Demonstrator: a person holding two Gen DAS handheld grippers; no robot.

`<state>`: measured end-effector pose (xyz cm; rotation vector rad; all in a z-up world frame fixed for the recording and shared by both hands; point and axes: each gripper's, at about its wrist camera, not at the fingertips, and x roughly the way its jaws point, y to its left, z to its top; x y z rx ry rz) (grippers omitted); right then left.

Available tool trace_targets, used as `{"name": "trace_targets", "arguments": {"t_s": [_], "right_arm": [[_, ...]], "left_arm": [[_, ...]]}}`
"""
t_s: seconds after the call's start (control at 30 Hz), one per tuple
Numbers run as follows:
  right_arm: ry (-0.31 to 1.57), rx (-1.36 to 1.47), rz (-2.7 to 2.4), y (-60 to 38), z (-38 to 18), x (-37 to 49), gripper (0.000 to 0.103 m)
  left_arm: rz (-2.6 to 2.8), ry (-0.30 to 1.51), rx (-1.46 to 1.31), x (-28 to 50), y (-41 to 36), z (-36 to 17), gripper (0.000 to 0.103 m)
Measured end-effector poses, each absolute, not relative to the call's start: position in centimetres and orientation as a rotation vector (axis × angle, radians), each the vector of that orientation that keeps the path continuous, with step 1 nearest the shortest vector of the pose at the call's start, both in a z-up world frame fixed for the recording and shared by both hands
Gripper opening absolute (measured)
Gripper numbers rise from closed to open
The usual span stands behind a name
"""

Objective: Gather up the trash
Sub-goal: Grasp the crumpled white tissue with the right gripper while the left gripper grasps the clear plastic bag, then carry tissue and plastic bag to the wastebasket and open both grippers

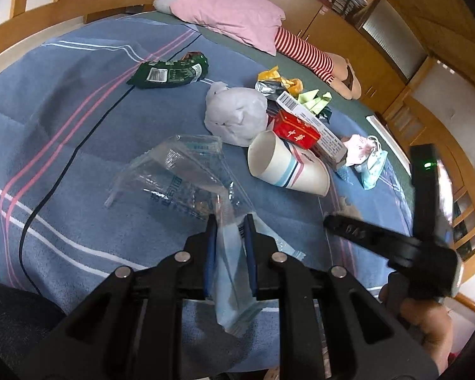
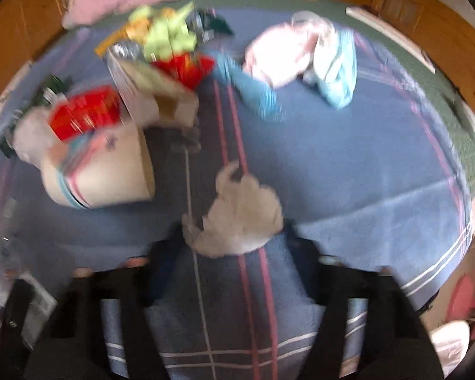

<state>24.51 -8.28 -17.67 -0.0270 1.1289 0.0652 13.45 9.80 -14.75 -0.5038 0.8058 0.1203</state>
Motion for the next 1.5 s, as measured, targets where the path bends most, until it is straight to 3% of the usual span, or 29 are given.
{"name": "trace_targets", "arguments": {"t_s": [0.1,0.13,0.53,0.83,1.3,1.37,1.43,1.5], "right_arm": [[1.115,-0.025,0.085,-8.5,-17.5,23.9,0.025],[1.111,-0.021,0.095,-8.6,-17.2,23.6,0.024],[0.917,0.048,0.229,-11.6,-10.4,16.5,0.023],[0.8,0.073,0.209,-19.3,-5.7,11.0,0.023],[1.009,0.022,0.135,-27.1,-11.3,5.0,0.024],[1.038,0.016,0.133,-27.3,-12.2,4.6,0.035],[1.041,0.04,0.142,-27.5,-12.6,4.3,0.07],[1.001,0.082,0.151,-27.6,-12.0,4.1,0.078]], "left_arm": [[0.119,0.808,-0.492,13.2,9.7,-14.8,0.018],[0.119,0.808,-0.488,13.2,9.7,-14.8,0.018],[-0.022,0.757,-0.402,12.0,7.4,-13.5,0.018],[-0.058,0.756,-0.428,11.9,7.4,-13.4,0.018],[-0.052,0.772,-0.405,12.2,6.8,-13.7,0.018],[-0.051,0.775,-0.403,12.3,6.8,-13.7,0.018],[-0.052,0.776,-0.4,12.3,6.7,-13.8,0.018],[-0.053,0.776,-0.397,12.3,6.6,-13.8,0.018]]}}
